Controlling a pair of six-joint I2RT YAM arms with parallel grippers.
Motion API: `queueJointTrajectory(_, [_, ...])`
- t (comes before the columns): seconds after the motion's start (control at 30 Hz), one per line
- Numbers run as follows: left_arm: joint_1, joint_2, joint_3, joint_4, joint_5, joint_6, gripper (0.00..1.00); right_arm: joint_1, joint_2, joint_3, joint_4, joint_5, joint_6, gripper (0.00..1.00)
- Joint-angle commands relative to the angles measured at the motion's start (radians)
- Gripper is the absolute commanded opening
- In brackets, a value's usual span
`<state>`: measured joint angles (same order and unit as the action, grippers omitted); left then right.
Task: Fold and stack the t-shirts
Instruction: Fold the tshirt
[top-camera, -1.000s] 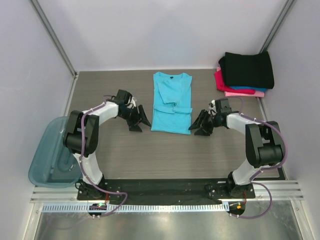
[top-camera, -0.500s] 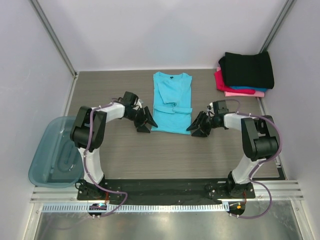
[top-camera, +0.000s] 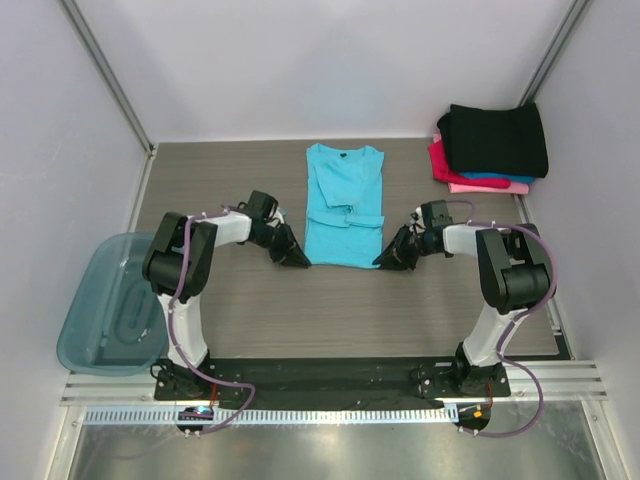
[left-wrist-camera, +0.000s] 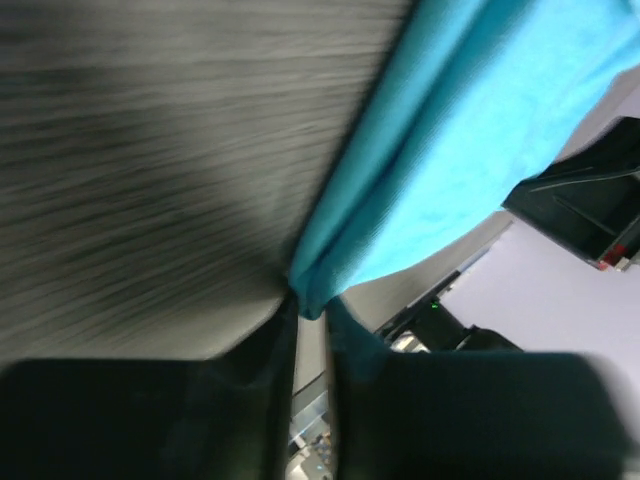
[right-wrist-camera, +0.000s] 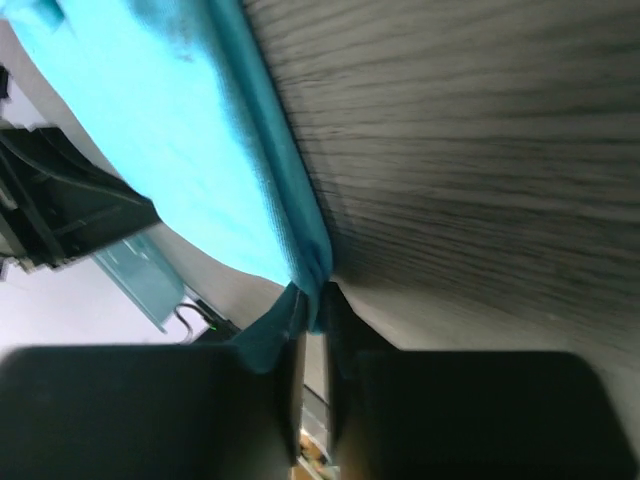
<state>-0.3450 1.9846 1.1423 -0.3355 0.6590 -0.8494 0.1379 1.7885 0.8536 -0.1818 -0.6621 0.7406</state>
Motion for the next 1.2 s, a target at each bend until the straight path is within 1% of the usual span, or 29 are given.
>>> queueJointTrajectory(0.0, [-0.006,-0.039,-0.053,0.007,-0.059,-0.031,0.05,0.005,-0.006,0.01,0.001,0.032,0.014,0.1])
queueJointTrajectory(0.03, [-0.008,-0.052,-0.071,0.007,-0.067,-0.034,0.0,0.005,-0.024,0.019,-0.001,0.038,0.013,0.05])
queueJointTrajectory(0.1, [-0.012,-0.104,-0.087,0.012,-0.071,-0.042,0.0,-0.001,-0.041,0.039,-0.011,0.041,0.006,0.02])
queueJointTrajectory(0.23, [-0.035,-0.225,-0.076,0.01,-0.075,-0.016,0.0,-0.011,-0.092,0.154,-0.068,0.018,-0.061,0.01])
queueJointTrajectory(0.27, [-0.038,-0.246,-0.056,0.003,-0.079,-0.005,0.0,-0.012,-0.1,0.209,-0.1,0.012,-0.073,0.02])
queueJointTrajectory(0.37, [-0.043,-0.311,-0.014,-0.06,-0.096,0.047,0.0,-0.018,-0.123,0.293,-0.143,-0.028,-0.095,0.01])
queueJointTrajectory(0.5, [-0.042,-0.369,0.029,-0.102,-0.108,0.095,0.0,-0.023,-0.155,0.343,-0.179,-0.047,-0.102,0.01])
queueJointTrajectory(0.67, [-0.046,-0.418,0.079,-0.134,-0.131,0.13,0.0,-0.023,-0.21,0.349,-0.205,-0.039,-0.119,0.01])
queueJointTrajectory(0.9, [-0.04,-0.463,0.071,-0.163,-0.176,0.151,0.0,-0.023,-0.239,0.383,-0.217,-0.031,-0.141,0.01])
queueJointTrajectory(1.03, [-0.022,-0.468,0.076,-0.163,-0.196,0.151,0.0,-0.023,-0.225,0.397,-0.203,-0.028,-0.142,0.02])
queueJointTrajectory(1.17, [0.02,-0.423,0.086,-0.09,-0.19,0.144,0.0,-0.023,-0.173,0.416,-0.15,-0.022,-0.142,0.01])
